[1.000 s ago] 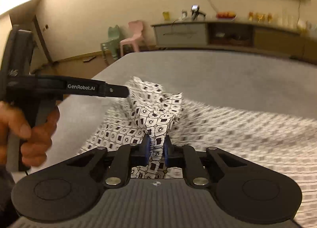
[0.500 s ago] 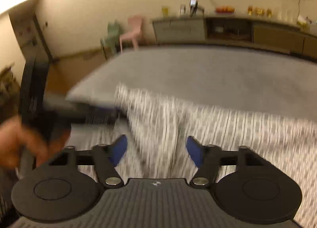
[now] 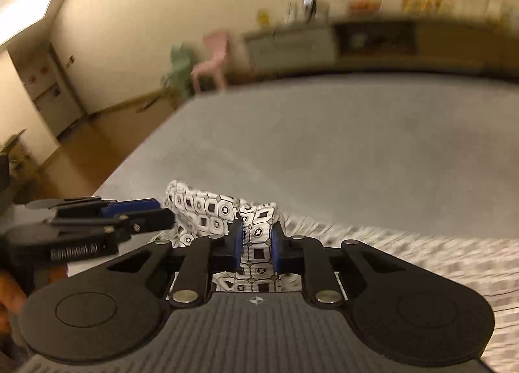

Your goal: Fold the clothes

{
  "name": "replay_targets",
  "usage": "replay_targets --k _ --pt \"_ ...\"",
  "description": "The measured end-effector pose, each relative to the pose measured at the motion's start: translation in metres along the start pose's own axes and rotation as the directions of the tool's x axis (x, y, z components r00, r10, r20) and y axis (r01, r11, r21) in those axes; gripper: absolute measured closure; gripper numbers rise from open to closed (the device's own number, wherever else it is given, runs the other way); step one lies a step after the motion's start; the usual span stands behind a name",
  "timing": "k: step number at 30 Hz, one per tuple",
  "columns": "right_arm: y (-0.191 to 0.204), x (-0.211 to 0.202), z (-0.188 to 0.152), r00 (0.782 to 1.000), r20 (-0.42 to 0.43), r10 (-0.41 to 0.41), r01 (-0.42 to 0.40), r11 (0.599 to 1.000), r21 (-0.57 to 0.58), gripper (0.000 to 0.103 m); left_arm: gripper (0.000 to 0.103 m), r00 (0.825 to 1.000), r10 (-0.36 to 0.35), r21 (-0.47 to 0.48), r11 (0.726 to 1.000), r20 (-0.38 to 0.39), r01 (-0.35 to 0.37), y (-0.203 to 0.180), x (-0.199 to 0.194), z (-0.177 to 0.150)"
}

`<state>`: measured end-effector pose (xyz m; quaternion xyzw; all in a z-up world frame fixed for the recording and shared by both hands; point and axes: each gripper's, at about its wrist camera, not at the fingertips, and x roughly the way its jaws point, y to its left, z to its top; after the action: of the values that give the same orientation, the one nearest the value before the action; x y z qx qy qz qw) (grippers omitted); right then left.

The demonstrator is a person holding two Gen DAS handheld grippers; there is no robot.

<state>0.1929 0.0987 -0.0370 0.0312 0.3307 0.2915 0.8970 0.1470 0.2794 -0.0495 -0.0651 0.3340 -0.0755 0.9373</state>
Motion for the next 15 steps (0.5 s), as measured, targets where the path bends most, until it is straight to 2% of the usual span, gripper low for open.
replay_targets --k 2,4,6,8,9,10,11,13,15 --pt "-0.001 -0.007 -0.005 0.995 0.026 -0.094 0.095 0.995 -0.044 0.086 0.072 0.999 0.007 0.001 1.000 -0.044 -0.007 0.000 0.020 0.002" --pt "-0.008 0.011 -0.013 0.991 -0.029 -0.133 0.131 0.990 -0.054 0.086 0.069 0.993 0.043 0.015 0.999 -0.108 -0.041 -0.002 0.044 0.000" --pt "-0.014 0.030 -0.021 0.984 -0.077 -0.158 0.152 0.986 -0.073 0.085 0.066 0.989 0.071 0.036 0.997 -0.132 -0.067 -0.004 0.056 -0.005" --pt "-0.018 0.032 -0.023 0.985 -0.070 -0.156 0.153 0.987 -0.051 0.082 0.069 0.990 0.075 0.048 0.996 -0.118 -0.070 -0.007 0.045 -0.004" --pt "-0.020 0.028 -0.022 0.987 -0.069 -0.147 0.145 0.989 -0.029 0.078 0.069 0.991 0.074 0.051 0.996 -0.111 -0.068 -0.008 0.038 -0.002" --pt "-0.020 0.019 -0.020 0.988 -0.057 -0.145 0.145 0.989 -0.005 0.067 0.069 0.993 0.068 0.055 0.996 -0.094 -0.063 -0.009 0.028 -0.001" --pt "-0.020 0.007 -0.019 0.988 -0.035 -0.147 0.148 0.989 0.013 0.064 0.069 0.996 0.056 0.062 0.997 -0.070 -0.052 -0.012 0.013 -0.001" --pt "-0.010 -0.024 -0.022 0.991 0.022 -0.130 0.130 0.991 0.015 0.063 0.069 1.000 0.011 0.087 0.996 -0.026 -0.008 -0.019 -0.019 -0.005" --pt "0.005 -0.043 -0.039 0.999 -0.002 -0.054 0.054 0.998 -0.038 0.063 0.068 0.999 -0.038 0.136 0.990 -0.022 0.041 -0.030 -0.040 -0.017"
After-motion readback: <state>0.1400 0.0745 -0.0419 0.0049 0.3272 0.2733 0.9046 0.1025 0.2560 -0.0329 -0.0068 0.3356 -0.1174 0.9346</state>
